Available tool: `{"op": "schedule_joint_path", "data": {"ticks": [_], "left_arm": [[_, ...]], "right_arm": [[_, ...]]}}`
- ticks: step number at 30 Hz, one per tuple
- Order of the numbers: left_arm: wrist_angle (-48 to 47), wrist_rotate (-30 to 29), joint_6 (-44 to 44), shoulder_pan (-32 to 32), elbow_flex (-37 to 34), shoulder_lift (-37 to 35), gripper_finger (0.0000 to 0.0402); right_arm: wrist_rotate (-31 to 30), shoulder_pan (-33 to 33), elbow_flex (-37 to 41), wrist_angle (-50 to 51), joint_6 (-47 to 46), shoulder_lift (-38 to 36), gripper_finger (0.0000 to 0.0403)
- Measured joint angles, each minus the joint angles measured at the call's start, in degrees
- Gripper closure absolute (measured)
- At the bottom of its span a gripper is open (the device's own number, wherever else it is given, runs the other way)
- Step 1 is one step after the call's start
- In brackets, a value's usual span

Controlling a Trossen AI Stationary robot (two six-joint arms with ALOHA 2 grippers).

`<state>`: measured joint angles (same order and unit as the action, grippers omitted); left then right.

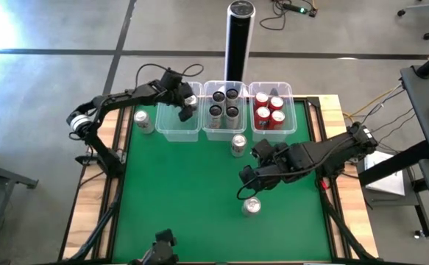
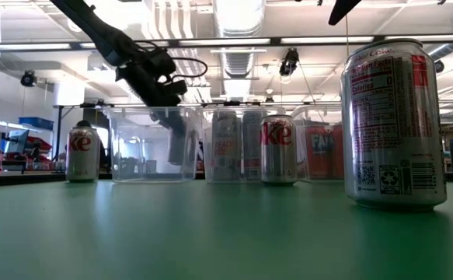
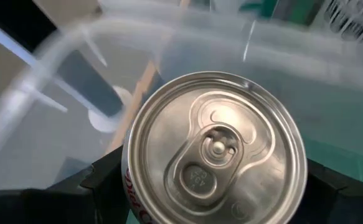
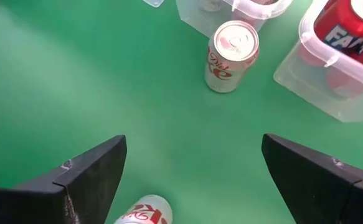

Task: Sort soda cans
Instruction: Put the silver soda can into the left transparent bin

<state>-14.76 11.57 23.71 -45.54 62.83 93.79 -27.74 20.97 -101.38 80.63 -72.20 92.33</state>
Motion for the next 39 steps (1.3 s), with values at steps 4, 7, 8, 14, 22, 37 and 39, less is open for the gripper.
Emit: {"op": "schedule_joint_path", "data": {"ticks": [4,7,8,14,22,37,39], "left_arm": [[-0.68,-0.02,-1.73,-0.1,0.0,2.02,0.0114],[0.01,-0.12,-4.21,-0.13,-0.01,2.29,0.0114],[0.44,-0.4,-4.7,-0.1,-0.13,2.36,0.0114],[1.14,-2.55,-8.35,-0.1,-0.74,2.99,0.0114],[5.21,-5.41,-13.23,-0.02,-1.27,5.17,0.0113],[1.26,-6.39,-16.15,-0.08,-0.72,3.02,0.0018],[0.22,-6.4,-17.54,-0.04,-0.69,1.11,0.0018]], "right_arm": [[0.96,-0.02,0.0,-0.01,-2.13,-0.09,0.0035],[1.24,-0.02,0.0,-0.06,-3.78,-0.09,0.0035],[1.22,0.0,0.0,-0.06,-4.22,-0.09,0.0035],[1.22,0.0,0.0,-0.21,-4.38,-0.09,0.0035],[0.8,0.0,0.0,-0.23,-6.86,-0.09,0.0035],[0.73,0.04,-0.02,-0.22,-5.99,0.39,0.0035],[0.72,0.04,-0.02,-0.19,-5.18,0.39,0.0035]]}}
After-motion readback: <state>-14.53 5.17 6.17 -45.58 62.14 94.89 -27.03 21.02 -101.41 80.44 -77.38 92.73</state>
